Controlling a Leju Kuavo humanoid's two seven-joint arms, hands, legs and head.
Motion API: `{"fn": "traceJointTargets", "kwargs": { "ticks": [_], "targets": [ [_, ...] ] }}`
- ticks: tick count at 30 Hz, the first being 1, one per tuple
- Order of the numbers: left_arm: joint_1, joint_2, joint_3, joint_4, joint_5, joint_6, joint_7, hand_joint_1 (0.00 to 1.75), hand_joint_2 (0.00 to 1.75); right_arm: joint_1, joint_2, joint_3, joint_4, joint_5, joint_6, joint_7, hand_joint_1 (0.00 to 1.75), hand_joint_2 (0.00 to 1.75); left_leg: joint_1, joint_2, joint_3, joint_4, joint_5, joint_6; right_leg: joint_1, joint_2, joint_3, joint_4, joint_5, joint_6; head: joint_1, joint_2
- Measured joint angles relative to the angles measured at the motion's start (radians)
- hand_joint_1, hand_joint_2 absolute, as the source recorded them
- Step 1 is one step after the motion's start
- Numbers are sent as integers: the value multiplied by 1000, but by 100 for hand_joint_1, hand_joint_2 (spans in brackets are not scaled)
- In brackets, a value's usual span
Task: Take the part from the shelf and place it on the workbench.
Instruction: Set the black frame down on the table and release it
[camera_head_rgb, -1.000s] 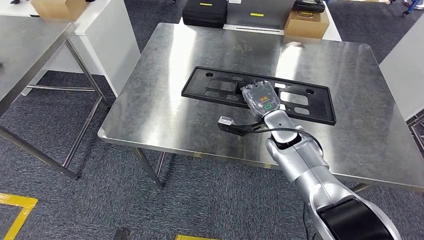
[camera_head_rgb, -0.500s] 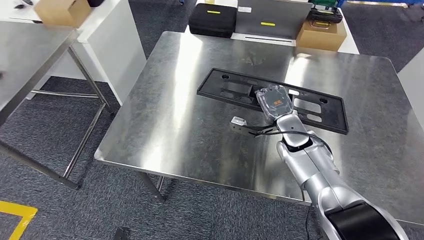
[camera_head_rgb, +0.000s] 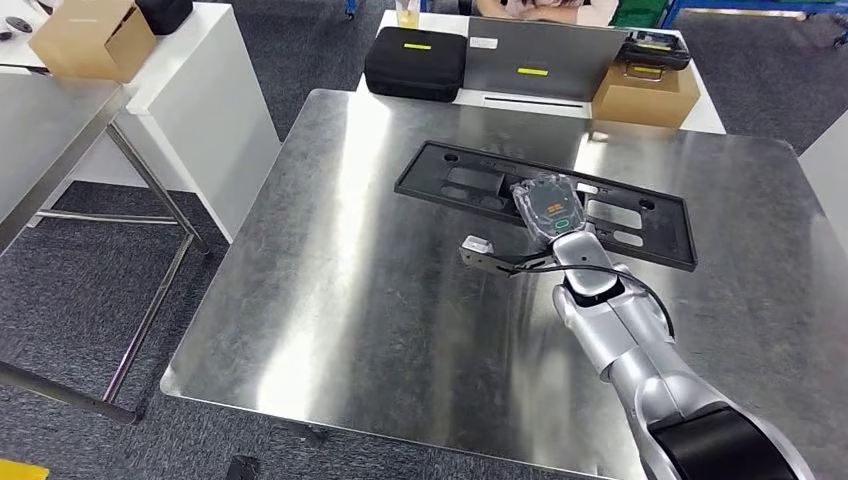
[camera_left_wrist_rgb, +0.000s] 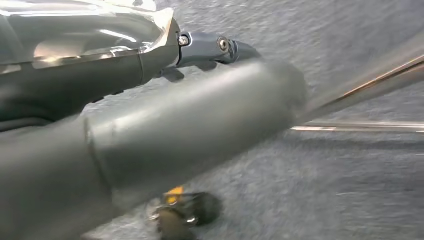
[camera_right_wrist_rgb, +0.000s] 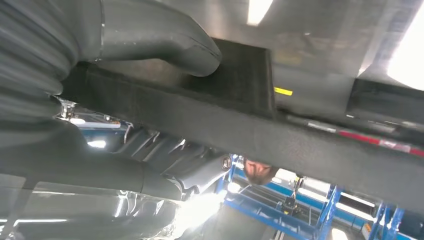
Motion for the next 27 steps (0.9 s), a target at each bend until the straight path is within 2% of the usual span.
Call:
{"fn": "traceJointTargets", "kwargs": {
  "ticks": [1,2,4,5,6,7,9,10,11,12,13,14,16,17,20,23,27],
  "targets": [
    [-5,-5,0,-3,2,4,-28,0,175,-4,-3,-3,0,0,-3,1,0,0,1,0,5,-6,-4,5,-1,-2,-13,24,-12,3,1,0],
    [-12,-11,0,-7,3,12,-50,0,175,-6,-6,-5,0,0,-6,3,0,0,3,-1,12,-10,-8,12,-3,-3,-42,74,-29,4,2,0],
    [-24,-28,0,-16,4,31,-68,0,87,1,-13,-8,2,0,-12,6,0,0,3,-3,23,-13,-21,22,-6,-4,-134,219,-66,1,5,0],
    [-28,-34,0,-18,7,33,-68,0,44,10,-17,-8,5,0,-13,6,0,0,3,-6,30,-13,-28,24,-8,-4,-179,277,-73,4,5,0],
    [-28,-39,0,-20,14,32,-67,0,0,18,-19,-8,7,0,-13,6,0,0,4,-8,38,-12,-34,23,-10,-4,-208,299,-62,12,6,0],
    [-27,-42,1,-20,26,29,-64,0,0,24,-20,-8,10,0,-13,6,0,0,5,-10,46,-11,-41,20,-13,-5,-219,283,-33,24,6,0],
    [-26,-43,8,-21,51,26,-60,0,0,24,-21,-8,12,0,-13,6,0,0,8,-11,60,-6,-55,10,-24,-9,-195,158,55,53,6,0],
    [-26,-41,13,-21,61,30,-61,0,0,22,-21,-8,14,0,-13,6,0,0,7,-12,66,-2,-64,3,-26,-10,-173,95,89,59,6,0],
    [-26,-40,18,-21,68,37,-62,0,0,20,-22,-8,15,0,-13,6,0,0,6,-12,70,0,-70,-3,-26,-11,-155,51,109,55,6,0],
    [-26,-39,22,-21,73,45,-63,0,0,19,-22,-8,16,0,-13,7,0,0,4,-13,72,3,-77,-5,-26,-11,-143,30,116,45,6,0],
    [-26,-38,26,-21,79,53,-62,0,0,18,-21,-9,17,0,-13,7,0,0,3,-14,74,3,-81,2,-23,-10,-137,27,115,34,6,0],
    [-26,-38,31,-21,84,60,-59,0,0,17,-21,-9,17,0,-14,7,0,0,2,-14,75,3,-82,14,-24,-9,-136,27,115,27,5,0],
    [-26,-38,40,-21,93,70,-50,0,0,12,-21,-9,17,0,-15,3,0,0,3,-14,77,2,-82,36,-21,-7,-135,26,116,24,5,0],
    [-26,-38,44,-21,96,72,-45,0,0,9,-20,-10,18,0,-15,0,0,0,3,-13,79,1,-82,39,-19,-5,-134,26,116,22,5,0],
    [-26,-38,52,-21,98,74,-38,0,0,5,-18,-10,21,0,-16,-4,0,0,5,-12,83,-3,-78,32,-15,-4,-134,27,115,12,5,0],
    [-26,-38,59,-21,99,74,-38,0,0,3,-16,-10,24,0,-16,-4,0,0,7,-12,83,-6,-77,21,-12,-4,-134,27,114,9,5,0],
    [-26,-38,64,-21,99,74,-37,0,0,1,-15,-10,25,0,-16,-4,0,0,12,-12,84,-7,-78,-12,-8,-4,-134,28,112,7,5,0]
  ]
}}
